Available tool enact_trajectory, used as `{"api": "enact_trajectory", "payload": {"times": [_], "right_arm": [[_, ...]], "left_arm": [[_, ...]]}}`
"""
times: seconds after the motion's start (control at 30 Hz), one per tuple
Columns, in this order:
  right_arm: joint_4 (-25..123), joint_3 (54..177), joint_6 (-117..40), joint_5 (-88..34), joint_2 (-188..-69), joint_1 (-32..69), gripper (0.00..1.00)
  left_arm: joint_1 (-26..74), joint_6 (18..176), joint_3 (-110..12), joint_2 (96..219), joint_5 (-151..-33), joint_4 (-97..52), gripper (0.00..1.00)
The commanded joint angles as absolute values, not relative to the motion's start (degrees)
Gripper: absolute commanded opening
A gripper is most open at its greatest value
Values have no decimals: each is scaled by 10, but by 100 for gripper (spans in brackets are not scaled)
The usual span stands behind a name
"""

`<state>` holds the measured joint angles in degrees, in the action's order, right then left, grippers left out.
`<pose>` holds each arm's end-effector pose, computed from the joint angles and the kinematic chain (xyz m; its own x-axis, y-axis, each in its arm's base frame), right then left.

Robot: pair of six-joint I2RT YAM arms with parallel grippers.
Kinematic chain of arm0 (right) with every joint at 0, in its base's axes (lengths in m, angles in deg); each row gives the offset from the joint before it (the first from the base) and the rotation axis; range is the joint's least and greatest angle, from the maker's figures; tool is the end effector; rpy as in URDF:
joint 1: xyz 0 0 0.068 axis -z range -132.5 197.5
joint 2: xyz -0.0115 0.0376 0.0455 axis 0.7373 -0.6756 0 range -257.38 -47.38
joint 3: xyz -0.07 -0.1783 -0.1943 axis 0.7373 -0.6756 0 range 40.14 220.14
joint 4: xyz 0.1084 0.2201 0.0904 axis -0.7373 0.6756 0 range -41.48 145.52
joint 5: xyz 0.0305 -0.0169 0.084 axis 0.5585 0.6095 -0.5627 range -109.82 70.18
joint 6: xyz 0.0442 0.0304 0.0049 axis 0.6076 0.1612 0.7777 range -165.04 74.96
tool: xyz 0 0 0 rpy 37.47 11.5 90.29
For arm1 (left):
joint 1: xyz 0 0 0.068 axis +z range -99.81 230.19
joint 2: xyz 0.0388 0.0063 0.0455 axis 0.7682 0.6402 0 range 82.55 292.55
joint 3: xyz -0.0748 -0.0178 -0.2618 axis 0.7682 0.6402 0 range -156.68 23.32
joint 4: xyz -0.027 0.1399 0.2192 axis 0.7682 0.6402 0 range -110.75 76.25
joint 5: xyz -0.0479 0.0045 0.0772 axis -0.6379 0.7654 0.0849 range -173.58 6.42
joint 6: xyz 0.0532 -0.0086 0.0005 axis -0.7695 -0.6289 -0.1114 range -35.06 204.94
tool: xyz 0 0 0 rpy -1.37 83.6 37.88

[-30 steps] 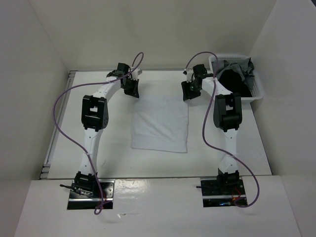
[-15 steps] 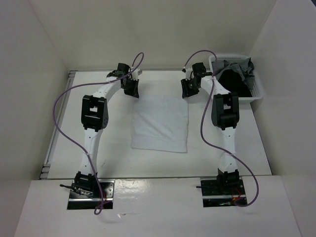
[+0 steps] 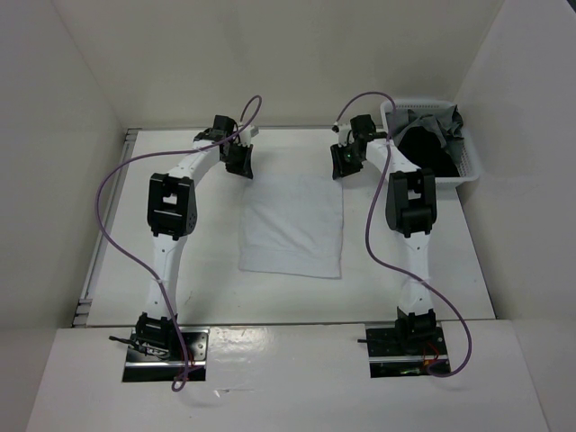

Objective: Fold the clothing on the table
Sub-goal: Flatten the skirt out

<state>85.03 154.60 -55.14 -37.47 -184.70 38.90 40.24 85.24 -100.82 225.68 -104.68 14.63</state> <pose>0.5107 0.0881 0.1598 -0.7859 -0.2880 -0.5473 -0.4400 0.8823 0.1675 0.5345 -0.1069 0.1619 -0.8023 0.1359 -0.5812 0.3637 0.8834 -0.2955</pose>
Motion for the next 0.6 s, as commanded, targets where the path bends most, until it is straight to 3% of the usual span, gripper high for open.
{"api": "enact_trajectory", "payload": {"times": [0.0,0.4,0.57], "right_arm": [[868,1519,-551,-375,-1838,386,40],[862,1503,-551,-375,-1833,386,40],[862,1497,-551,-375,-1833,386,28]], "left_arm": [[410,846,-988,2255,-1024,178,0],[410,846,-982,2255,-1024,178,0],[410,846,-977,2249,-1024,173,0]]}}
